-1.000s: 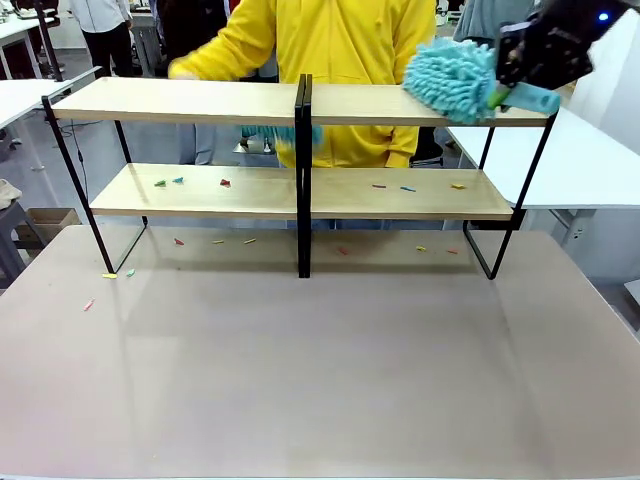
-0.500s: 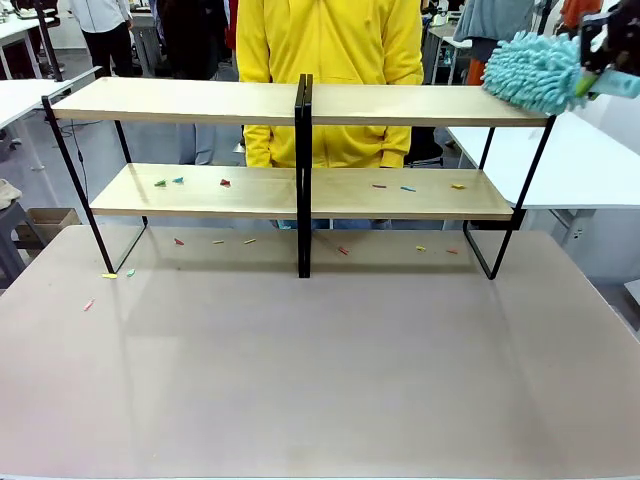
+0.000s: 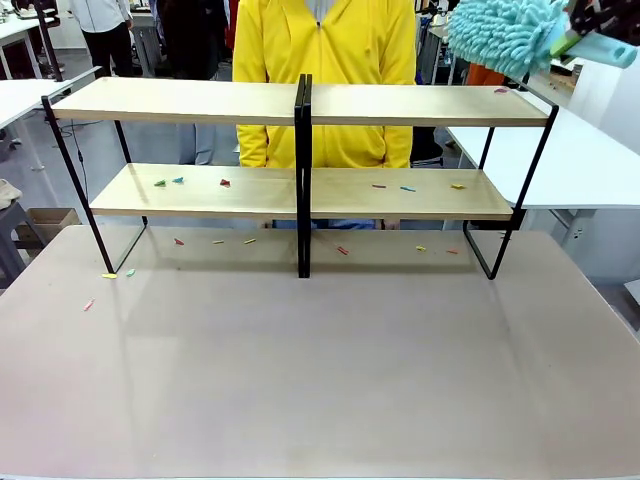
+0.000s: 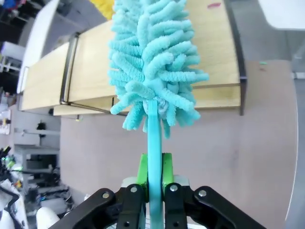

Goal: Clean the shelves.
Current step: Clean a randomly selected level of the Shelf with the Duster.

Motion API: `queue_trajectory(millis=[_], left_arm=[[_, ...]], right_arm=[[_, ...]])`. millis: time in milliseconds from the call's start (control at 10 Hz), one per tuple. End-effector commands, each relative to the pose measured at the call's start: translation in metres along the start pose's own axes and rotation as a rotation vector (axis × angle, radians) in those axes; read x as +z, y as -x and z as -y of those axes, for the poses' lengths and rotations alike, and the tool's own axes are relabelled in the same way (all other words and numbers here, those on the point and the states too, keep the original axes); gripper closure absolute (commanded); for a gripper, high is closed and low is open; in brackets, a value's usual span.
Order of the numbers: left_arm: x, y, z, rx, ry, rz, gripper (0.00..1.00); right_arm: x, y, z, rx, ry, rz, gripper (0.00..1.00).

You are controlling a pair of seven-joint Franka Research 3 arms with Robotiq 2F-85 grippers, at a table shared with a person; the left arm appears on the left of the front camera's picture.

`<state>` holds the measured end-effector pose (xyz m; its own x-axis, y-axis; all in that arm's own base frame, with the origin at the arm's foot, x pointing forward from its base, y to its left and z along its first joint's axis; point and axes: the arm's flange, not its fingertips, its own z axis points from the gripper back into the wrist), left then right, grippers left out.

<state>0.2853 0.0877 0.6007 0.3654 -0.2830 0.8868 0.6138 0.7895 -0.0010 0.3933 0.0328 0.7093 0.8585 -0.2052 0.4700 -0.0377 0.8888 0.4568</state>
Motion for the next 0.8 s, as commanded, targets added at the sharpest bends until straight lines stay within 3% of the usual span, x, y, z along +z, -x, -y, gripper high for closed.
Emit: queue_trajectory(millis=[0,200,300,500,700], left_arm=[[-0.001,0.000,0.000,-0.004,0.012,0.008,0.00],[-0.001,0.000,0.000,-0.004,0.012,0.008,0.00],[-0.001,0.000,0.000,-0.004,0.012,0.008,0.00],[-0.001,0.000,0.000,-0.004,0.012,0.008,0.00],[-0.001,0.000,0.000,-0.004,0.012,0.008,0.00]], right_arm=[[-0.001,0.002,0.019,-0.004,-0.060,-0.033,0.88],[0.014,0.007,0.017,0.049,-0.239,-0.085,0.88],[0.040,0.010,0.019,0.110,-0.346,-0.092,0.88],[0.120,0.014,0.034,0.274,-0.515,-0.056,0.88],[0.195,0.017,0.073,0.473,-0.683,-0.110,0.88]])
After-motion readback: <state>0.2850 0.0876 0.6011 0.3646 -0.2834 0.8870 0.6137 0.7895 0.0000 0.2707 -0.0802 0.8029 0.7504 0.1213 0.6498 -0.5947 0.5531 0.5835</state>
